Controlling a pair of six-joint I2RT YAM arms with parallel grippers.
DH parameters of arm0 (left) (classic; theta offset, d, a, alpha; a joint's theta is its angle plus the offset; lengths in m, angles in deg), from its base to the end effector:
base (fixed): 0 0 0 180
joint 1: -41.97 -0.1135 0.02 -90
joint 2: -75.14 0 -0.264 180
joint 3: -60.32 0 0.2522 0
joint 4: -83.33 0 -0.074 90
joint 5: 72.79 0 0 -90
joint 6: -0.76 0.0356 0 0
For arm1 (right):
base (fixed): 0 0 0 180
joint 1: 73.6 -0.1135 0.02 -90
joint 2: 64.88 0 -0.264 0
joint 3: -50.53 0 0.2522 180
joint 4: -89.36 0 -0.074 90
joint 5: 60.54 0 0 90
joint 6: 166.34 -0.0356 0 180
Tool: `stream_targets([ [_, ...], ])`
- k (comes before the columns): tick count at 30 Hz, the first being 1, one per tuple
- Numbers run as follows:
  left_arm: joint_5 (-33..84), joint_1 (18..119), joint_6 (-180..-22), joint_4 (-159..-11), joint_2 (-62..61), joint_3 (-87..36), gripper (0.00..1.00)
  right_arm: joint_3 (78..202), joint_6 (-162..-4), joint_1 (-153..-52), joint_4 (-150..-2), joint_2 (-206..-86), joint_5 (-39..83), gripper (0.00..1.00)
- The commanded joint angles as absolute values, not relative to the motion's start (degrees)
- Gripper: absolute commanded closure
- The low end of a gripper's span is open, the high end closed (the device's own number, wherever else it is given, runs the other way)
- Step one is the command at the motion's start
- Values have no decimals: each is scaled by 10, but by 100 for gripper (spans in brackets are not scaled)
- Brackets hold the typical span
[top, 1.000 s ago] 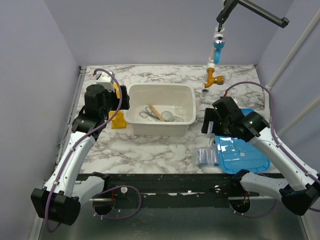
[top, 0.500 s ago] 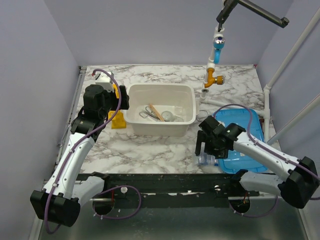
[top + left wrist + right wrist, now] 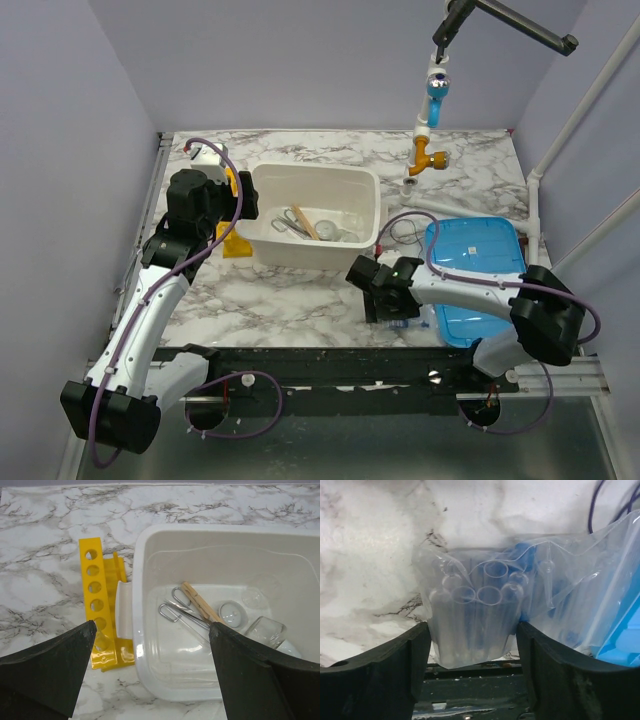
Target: Organize the chemistry lab equipment
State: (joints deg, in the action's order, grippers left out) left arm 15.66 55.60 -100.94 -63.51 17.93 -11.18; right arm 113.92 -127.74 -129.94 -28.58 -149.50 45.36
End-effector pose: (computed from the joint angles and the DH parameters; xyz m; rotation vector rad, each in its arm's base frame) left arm 0.2190 -0.0521 0.3622 0.0137 1.9094 -0.2741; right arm 0.1428 0.1968 0.1775 -0.0994 2.8457 -0.0996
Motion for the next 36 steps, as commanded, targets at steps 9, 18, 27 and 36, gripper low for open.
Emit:
stream_targets([
  [9,149,558,-1005,-639,192,-125,1,1121,-1304,-1367,-306,-1477,523,43],
  [18,146,558,-1006,-641,194,-122,1,1134,-1281,-1367,-300,-1404,555,57],
  [27,149,558,-1008,-642,192,-122,1,1119,-1300,-1367,-312,-1408,571,61],
  [36,147,558,-1008,-642,192,-122,1,1146,-1322,-1388,-295,-1470,625,38],
])
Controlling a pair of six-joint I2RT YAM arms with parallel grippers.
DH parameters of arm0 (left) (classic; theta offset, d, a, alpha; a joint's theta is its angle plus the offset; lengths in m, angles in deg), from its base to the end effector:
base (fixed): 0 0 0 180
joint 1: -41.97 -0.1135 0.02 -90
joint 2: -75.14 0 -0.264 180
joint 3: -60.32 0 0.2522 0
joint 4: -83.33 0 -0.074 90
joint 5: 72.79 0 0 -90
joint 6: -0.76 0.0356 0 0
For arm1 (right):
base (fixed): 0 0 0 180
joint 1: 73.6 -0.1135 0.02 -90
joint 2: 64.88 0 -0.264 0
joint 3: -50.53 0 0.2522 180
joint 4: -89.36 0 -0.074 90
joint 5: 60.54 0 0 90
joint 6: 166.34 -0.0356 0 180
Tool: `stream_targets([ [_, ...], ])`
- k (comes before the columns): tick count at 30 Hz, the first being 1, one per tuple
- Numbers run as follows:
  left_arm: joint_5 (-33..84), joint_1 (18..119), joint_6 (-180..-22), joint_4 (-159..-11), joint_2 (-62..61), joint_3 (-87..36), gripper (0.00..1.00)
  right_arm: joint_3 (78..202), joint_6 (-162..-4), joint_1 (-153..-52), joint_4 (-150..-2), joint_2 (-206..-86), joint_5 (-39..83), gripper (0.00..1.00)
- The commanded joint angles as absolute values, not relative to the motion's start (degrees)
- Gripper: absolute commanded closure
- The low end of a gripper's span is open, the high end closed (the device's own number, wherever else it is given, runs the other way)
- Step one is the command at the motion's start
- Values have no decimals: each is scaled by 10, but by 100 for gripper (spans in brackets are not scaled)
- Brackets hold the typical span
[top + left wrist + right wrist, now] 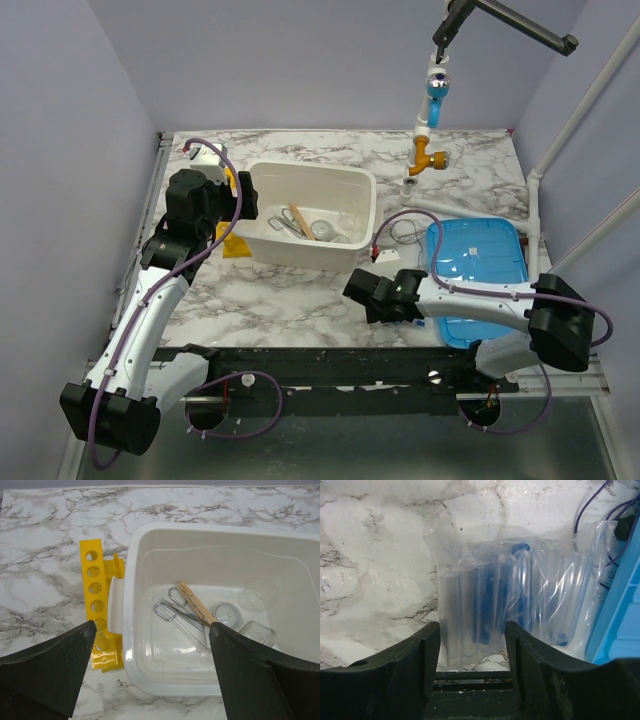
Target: Organize the chemistry lab equipment
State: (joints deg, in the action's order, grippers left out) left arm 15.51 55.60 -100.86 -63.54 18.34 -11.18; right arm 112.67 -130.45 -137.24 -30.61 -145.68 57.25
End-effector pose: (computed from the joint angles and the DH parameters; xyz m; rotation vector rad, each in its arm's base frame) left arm 0.2173 -0.0516 0.3638 0.0130 1.9014 -0.2720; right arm 0.1203 0.2054 0.1900 -0.1540 2.6210 -0.1131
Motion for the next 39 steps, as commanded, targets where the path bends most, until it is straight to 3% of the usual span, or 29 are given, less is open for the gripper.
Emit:
stream_targets([
  [1,147,558,-1008,-642,192,-122,1,1149,-1326,-1391,-289,-1475,631,36],
  [7,152,558,-1010,-642,194,-122,1,1168,-1350,-1407,-266,-1533,670,21],
  [15,152,558,-1010,-643,193,-122,1,1191,-1402,-1430,-212,-1614,716,16],
  [17,153,558,-1011,-643,193,-122,1,1190,-1420,-1432,-196,-1627,722,22],
  [25,153,559,-1013,-645,194,-120,1,1200,-1434,-1436,-163,-1628,741,70],
  [29,152,559,-1013,-646,194,-119,1,1230,-1447,-1435,-119,-1583,765,85],
  [34,150,558,-1013,-647,196,-118,1,1264,-1466,-1434,-65,-1509,800,99],
  [39,149,559,-1012,-648,198,-117,1,1309,-1485,-1429,-13,-1437,831,99],
])
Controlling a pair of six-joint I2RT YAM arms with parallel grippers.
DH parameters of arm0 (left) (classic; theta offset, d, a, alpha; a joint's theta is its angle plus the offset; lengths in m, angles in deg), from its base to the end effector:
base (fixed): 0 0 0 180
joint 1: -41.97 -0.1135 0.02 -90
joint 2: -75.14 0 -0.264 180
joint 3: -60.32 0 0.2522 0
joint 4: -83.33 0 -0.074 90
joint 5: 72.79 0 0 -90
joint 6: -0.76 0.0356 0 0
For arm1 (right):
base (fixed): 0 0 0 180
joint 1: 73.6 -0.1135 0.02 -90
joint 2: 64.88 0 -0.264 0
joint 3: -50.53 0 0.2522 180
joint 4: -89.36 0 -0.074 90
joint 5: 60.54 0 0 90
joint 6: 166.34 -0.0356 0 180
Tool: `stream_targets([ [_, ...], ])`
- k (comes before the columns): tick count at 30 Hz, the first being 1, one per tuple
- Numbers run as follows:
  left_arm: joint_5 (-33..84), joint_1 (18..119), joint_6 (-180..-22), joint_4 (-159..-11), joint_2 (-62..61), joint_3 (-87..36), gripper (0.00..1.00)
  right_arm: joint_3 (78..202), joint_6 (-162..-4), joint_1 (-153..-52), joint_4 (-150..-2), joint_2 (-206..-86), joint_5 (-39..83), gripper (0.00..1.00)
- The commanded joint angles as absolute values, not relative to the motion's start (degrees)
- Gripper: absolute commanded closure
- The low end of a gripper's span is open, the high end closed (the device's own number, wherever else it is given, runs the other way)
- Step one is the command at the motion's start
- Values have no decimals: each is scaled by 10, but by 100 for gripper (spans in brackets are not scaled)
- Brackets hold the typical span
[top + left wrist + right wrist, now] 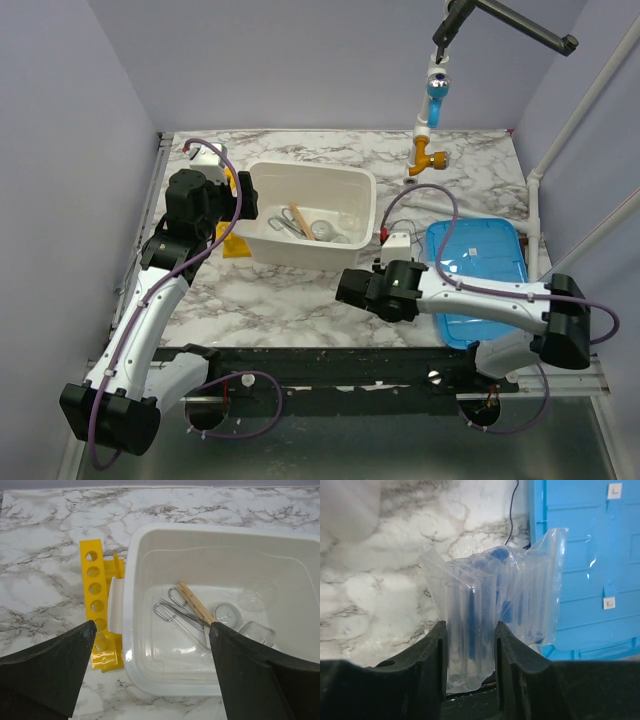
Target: Organize the chemistry lab equipment
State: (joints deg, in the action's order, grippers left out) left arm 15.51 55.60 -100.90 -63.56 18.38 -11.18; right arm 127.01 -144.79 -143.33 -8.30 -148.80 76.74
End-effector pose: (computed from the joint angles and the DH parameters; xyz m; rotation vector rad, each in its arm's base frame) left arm 0.2172 -0.0516 0.3639 0.0123 1.9004 -0.2727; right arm 0.1085 0.2184 0.2452 -0.0242 2.3444 -0.3621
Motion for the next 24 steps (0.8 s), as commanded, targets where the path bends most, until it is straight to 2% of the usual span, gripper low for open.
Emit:
stream_targets([
  [1,148,559,-1012,-648,198,-117,1,1321,-1485,-1429,-7,-1426,835,99],
  [5,150,558,-1011,-647,197,-118,1,1392,-1431,-1429,-23,-1387,853,99],
  [9,149,558,-1009,-644,194,-121,1,1466,-1305,-1429,-114,-1382,860,99],
  [17,150,558,-1005,-637,181,-125,1,1585,-1013,-1424,-357,-1482,809,99],
  [24,154,558,-1006,-637,180,-126,1,1671,-972,-1309,-390,-1608,612,99],
])
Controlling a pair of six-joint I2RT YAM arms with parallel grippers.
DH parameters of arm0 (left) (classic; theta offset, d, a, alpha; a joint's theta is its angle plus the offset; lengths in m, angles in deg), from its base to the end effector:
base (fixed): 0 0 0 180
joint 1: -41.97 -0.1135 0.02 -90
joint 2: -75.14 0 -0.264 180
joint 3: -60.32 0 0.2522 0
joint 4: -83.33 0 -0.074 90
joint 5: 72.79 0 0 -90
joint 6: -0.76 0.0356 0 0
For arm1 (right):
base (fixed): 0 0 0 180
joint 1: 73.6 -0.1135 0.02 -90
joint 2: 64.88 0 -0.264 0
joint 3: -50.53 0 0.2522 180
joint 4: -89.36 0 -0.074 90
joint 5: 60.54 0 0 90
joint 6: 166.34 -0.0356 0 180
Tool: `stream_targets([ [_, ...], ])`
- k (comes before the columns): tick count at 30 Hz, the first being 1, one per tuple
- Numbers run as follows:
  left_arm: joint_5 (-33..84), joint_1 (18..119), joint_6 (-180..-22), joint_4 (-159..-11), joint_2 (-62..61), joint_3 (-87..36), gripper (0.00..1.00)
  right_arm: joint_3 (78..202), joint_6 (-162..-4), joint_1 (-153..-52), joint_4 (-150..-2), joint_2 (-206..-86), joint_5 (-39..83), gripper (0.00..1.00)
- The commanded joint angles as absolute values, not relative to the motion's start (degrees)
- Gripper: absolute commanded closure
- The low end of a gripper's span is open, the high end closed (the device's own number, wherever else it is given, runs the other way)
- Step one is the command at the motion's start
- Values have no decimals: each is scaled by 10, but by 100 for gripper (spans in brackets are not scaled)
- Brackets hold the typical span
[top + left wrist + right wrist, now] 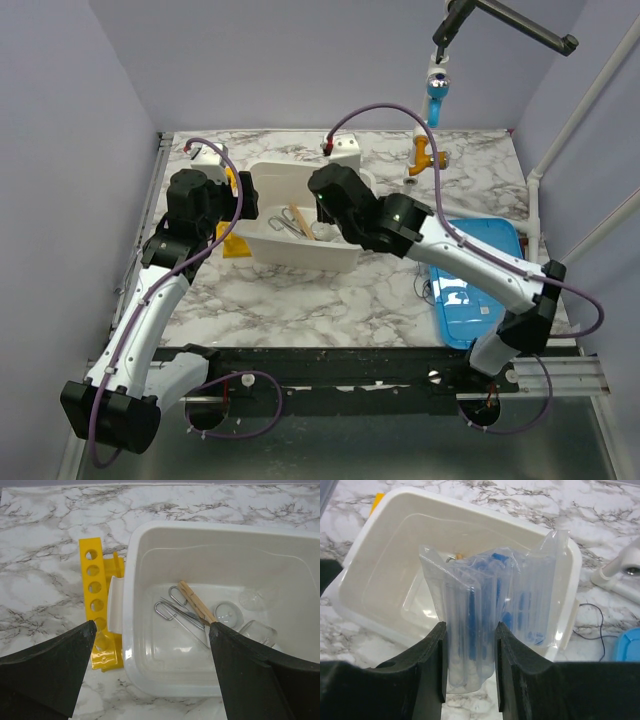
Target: Organize the chemistry lab equipment
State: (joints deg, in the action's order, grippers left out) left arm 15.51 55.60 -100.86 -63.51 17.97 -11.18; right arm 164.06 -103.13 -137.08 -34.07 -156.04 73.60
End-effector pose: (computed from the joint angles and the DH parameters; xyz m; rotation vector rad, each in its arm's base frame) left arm 0.2189 -0.0520 0.3624 0.0132 1.9084 -0.2708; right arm 0.1744 0.2940 0.4175 -0.2159 1.9784 0.1737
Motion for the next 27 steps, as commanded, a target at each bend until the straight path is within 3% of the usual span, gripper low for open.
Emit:
stream_targets([
  [1,152,558,-1006,-637,180,-126,1,1678,-972,-1295,-388,-1625,590,99],
  [11,146,558,-1009,-639,185,-123,1,1699,-983,-1220,-374,-1747,483,99],
  [21,153,558,-1013,-638,181,-124,1,1698,-991,-1213,-372,-1826,514,99],
  [27,154,558,-1014,-638,181,-124,1,1697,-994,-1212,-378,-1832,516,65],
])
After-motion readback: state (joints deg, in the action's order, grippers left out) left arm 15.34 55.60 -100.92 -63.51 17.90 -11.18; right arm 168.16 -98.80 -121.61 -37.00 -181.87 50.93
